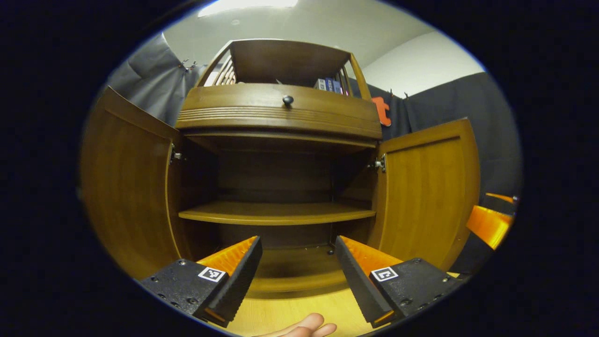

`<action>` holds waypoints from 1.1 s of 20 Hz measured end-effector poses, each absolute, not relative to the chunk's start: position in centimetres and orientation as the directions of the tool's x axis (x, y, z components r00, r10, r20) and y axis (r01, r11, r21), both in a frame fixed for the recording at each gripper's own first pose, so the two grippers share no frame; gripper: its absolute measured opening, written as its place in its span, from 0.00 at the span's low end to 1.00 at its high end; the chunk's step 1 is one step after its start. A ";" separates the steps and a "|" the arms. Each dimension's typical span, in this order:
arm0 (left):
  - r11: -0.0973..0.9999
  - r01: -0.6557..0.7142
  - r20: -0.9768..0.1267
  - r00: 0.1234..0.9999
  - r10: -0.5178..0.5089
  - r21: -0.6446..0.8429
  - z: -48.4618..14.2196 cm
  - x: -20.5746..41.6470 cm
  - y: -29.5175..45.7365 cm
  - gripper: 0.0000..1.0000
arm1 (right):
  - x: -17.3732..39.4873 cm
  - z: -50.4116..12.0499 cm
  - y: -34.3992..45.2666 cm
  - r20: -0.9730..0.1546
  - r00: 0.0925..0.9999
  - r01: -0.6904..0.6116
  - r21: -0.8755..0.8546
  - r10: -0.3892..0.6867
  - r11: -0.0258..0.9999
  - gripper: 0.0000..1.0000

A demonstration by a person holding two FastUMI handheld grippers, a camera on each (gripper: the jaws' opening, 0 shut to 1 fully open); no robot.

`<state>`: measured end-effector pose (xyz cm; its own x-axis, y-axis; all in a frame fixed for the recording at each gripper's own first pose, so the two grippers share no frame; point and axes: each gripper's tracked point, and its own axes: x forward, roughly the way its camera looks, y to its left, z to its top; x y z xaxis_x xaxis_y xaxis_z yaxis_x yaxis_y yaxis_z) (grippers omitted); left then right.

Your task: Open the right door of the double-door shoe cabinet with the right hand, and open the left door with the left hand.

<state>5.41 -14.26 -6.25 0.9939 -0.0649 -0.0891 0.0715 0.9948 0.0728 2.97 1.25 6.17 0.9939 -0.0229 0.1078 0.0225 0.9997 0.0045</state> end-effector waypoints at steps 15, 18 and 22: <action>0.993 0.077 -0.045 0.996 -0.073 0.091 -6.3 4.0 -15.3 0.97 | 2.6 0.8 4.2 0.036 0.996 0.079 0.007 -0.079 0.997 0.98; 0.989 0.110 -0.027 0.994 -0.107 0.103 -5.6 2.9 -15.9 0.96 | 2.0 1.4 5.2 0.054 0.996 0.066 -0.009 -0.065 0.998 0.98; 0.991 0.089 -0.001 0.996 -0.090 0.104 -4.9 2.4 -15.2 0.96 | 1.8 1.8 5.6 0.067 0.996 0.060 -0.006 -0.060 0.998 0.98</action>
